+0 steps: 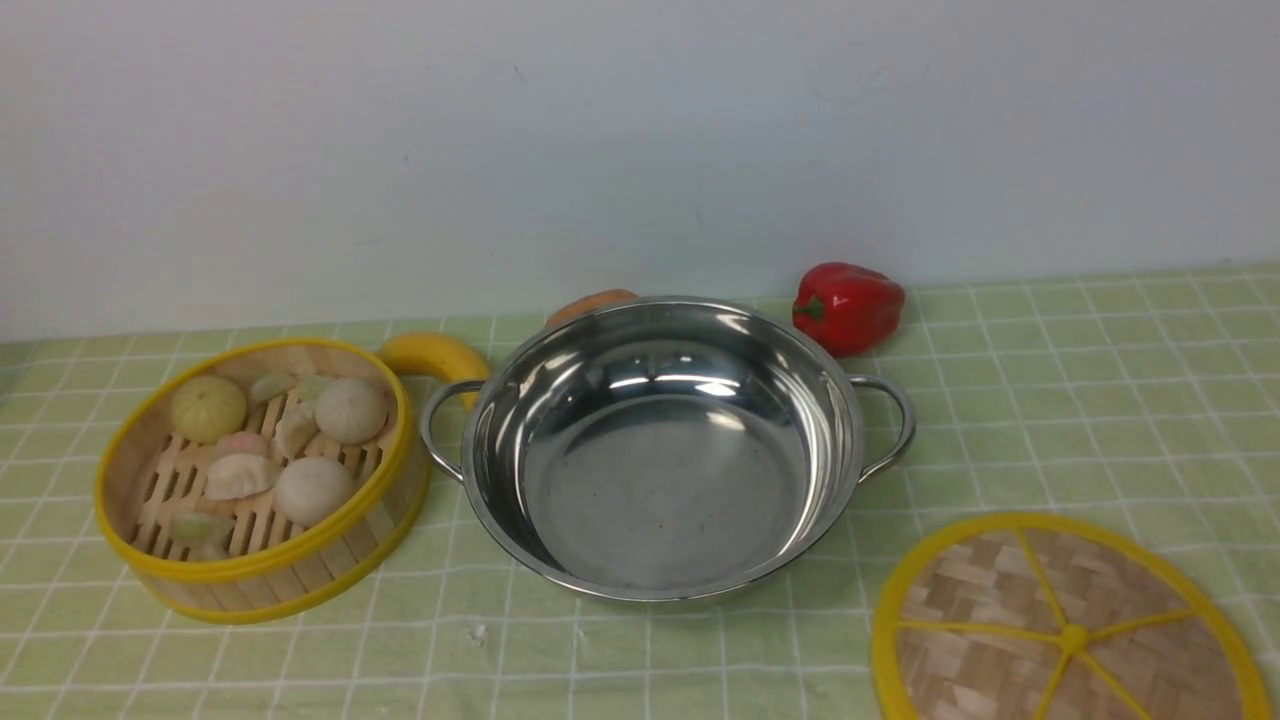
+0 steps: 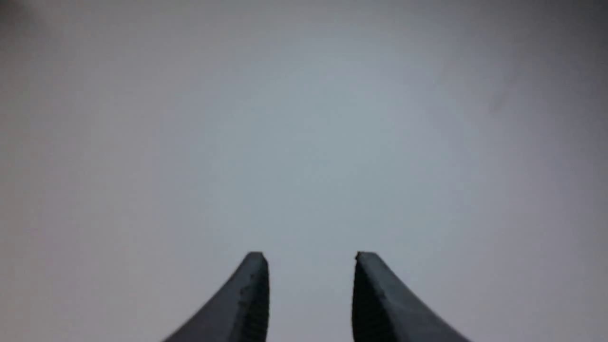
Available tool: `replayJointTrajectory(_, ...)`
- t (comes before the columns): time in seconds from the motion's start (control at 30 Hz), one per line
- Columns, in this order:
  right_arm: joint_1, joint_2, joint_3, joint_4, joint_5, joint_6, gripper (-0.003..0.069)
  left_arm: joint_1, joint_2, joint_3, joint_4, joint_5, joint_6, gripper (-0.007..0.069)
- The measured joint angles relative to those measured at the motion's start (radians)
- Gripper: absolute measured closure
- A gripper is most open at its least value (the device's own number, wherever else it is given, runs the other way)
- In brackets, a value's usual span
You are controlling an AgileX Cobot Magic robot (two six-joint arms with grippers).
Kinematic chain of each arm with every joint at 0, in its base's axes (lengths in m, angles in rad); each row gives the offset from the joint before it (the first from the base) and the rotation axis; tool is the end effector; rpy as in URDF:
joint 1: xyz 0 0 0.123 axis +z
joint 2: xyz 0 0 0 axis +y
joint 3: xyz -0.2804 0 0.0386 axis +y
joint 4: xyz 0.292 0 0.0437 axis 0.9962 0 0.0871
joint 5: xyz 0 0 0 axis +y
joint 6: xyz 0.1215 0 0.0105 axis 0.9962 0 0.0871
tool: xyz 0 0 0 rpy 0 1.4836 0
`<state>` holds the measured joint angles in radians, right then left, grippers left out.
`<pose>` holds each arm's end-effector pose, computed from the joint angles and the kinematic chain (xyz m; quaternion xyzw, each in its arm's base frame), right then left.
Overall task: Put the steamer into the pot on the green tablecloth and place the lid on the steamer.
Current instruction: 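Grasp the rim of the steamer basket holding the buns with the left gripper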
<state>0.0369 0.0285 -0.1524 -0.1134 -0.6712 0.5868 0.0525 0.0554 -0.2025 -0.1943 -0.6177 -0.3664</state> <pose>0.0825 0.0116 0.3426 0.0451 0.3374 0.2599 0.9037 0.0845 0.0181 0.3535 -0.1514 0.3257 -0.1992 0.9118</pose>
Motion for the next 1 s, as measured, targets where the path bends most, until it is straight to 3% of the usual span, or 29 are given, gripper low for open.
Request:
replayJointTrajectory(0.07, 0.000, 0.061, -0.112, 0.004, 0.140, -0.134, 0.0414, 0.000, 0.077, -0.124, 0.055, 0.094, 0.084, 0.0382)
replayJointTrajectory(0.1, 0.000, 0.068, -0.133, 0.004, 0.140, -0.134, 0.0414, 0.000, 0.086, -0.135, 0.055, 0.094, 0.093, 0.0382)
replayJointTrajectory(0.13, 0.000, 0.124, -0.198, 0.008, 0.287, -0.225, 0.0414, 0.000, 0.154, -0.209, 0.073, 0.210, 0.150, 0.0382)
replayJointTrajectory(0.2, 0.000, 0.220, -0.269, 0.019, 0.502, -0.292, 0.0414, 0.000, 0.285, -0.307, 0.083, 0.407, 0.220, 0.0382)
replayJointTrajectory(0.3, 0.000, 0.374, -0.352, 0.065, 0.837, -0.319, 0.0414, 0.000, 0.428, -0.398, 0.087, 0.671, 0.254, 0.0382)
replayJointTrajectory(0.33, 0.000, 0.385, -0.356, 0.069, 0.859, -0.319, 0.0414, 0.000, 0.439, -0.403, 0.087, 0.671, 0.255, 0.0382)
replayJointTrajectory(0.37, 0.000, 0.472, -0.380, 0.113, 1.023, -0.316, 0.0414, 0.000, 0.535, -0.447, 0.092, 0.850, 0.261, 0.0382)
replayJointTrajectory(0.43, 0.000, 0.561, -0.399, 0.173, 1.209, -0.315, 0.0414, 0.000, 0.627, -0.485, 0.096, 0.999, 0.263, 0.0382)
replayJointTrajectory(0.53, 0.000, 0.669, -0.406, 0.251, 1.382, -0.334, 0.0414, 0.005, 0.769, -0.557, 0.114, 1.192, 0.237, 0.0382)
replayJointTrajectory(0.63, 0.000, 0.724, -0.406, 0.291, 1.453, -0.373, 0.0414, 0.035, 0.866, -0.613, 0.119, 1.283, 0.187, 0.0382)
replayJointTrajectory(0.73, 0.000, 0.776, -0.407, 0.346, 1.499, -0.449, 0.0414, 0.142, 1.008, -0.704, 0.134, 1.366, 0.141, 0.0382)
replayJointTrajectory(0.9, 0.000, 0.793, -0.408, 0.416, 1.502, -0.536, 0.0414, 0.292, 1.208, -0.796, 0.131, 1.381, 0.133, 0.0382)
replayJointTrajectory(1.0, 0.000, 0.793, -0.408, 0.454, 1.502, -0.587, 0.0414, 0.328, 1.341, -0.833, 0.111, 1.384, 0.159, 0.0382)
